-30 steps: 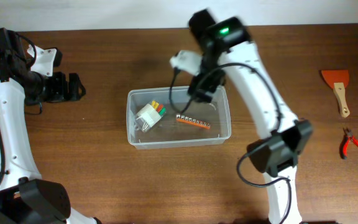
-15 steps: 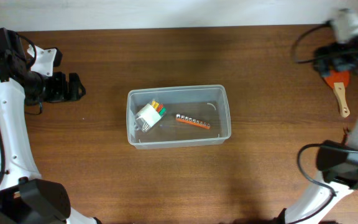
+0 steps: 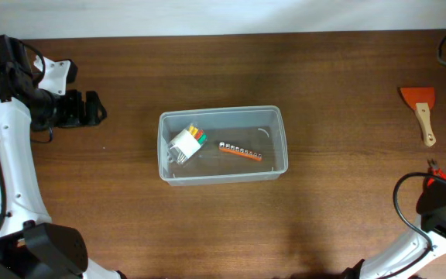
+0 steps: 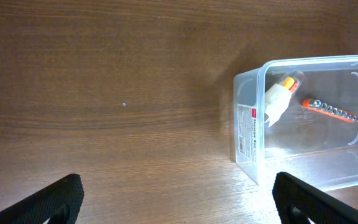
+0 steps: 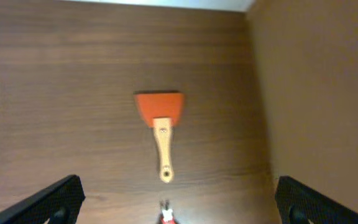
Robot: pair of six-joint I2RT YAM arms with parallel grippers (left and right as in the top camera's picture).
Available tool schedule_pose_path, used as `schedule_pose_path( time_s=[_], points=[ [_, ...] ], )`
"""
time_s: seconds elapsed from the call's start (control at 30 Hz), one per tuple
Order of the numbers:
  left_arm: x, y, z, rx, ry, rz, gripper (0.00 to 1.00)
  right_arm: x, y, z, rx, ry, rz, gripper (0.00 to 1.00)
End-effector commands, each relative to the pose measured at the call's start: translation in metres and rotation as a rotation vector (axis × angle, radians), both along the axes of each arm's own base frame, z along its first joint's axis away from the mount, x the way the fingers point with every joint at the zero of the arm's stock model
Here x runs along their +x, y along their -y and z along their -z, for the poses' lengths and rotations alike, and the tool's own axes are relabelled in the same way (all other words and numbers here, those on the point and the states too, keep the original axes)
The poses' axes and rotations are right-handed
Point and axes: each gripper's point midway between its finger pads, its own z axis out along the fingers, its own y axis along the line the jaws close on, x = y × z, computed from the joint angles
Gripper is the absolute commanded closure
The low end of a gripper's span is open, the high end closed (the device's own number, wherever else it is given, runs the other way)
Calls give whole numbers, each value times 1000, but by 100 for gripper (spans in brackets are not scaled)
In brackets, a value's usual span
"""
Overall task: Pack container
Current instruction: 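Move the right gripper right over the orange-bladed scraper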
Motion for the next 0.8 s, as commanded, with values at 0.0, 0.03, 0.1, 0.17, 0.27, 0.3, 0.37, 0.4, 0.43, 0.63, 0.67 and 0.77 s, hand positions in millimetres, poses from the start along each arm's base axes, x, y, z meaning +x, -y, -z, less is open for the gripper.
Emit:
schedule_pose_path(
  time_s=[0.0,0.03,0.1,0.17,0.27,0.3,0.37,0.4,0.43,0.63,0.67,0.77],
  points=[
    [4,0,-5,-12,19,-9,1,9,24,16,-41,-26,99,1],
    [4,0,-5,-12,19,-9,1,14,27,22,-34,-27,104,1],
    [4,0,-5,-12,19,-9,1,22,31,44,-9,-60,103,1],
    [4,0,-5,-12,19,-9,1,27,35,73,24,-117,102,1],
    [4,0,-5,-12,19,-9,1,29,40,125,77,-232,108,1],
    [4,0,-5,-12,19,-9,1,29,40,140,94,-263,107,1],
    [4,0,-5,-12,19,-9,1,30,42,168,118,-319,110,1],
    [4,0,-5,-12,19,-9,1,29,44,182,126,-348,111,1],
    [4,0,-5,-12,19,-9,1,29,43,193,133,-373,99,1],
    [4,0,-5,-12,19,-9,1,21,38,245,184,-498,50,1],
    [4,0,-5,-12,19,-9,1,19,37,251,188,-517,33,1],
    [4,0,-5,-12,19,-9,1,15,34,264,203,-556,-5,1]
  ],
)
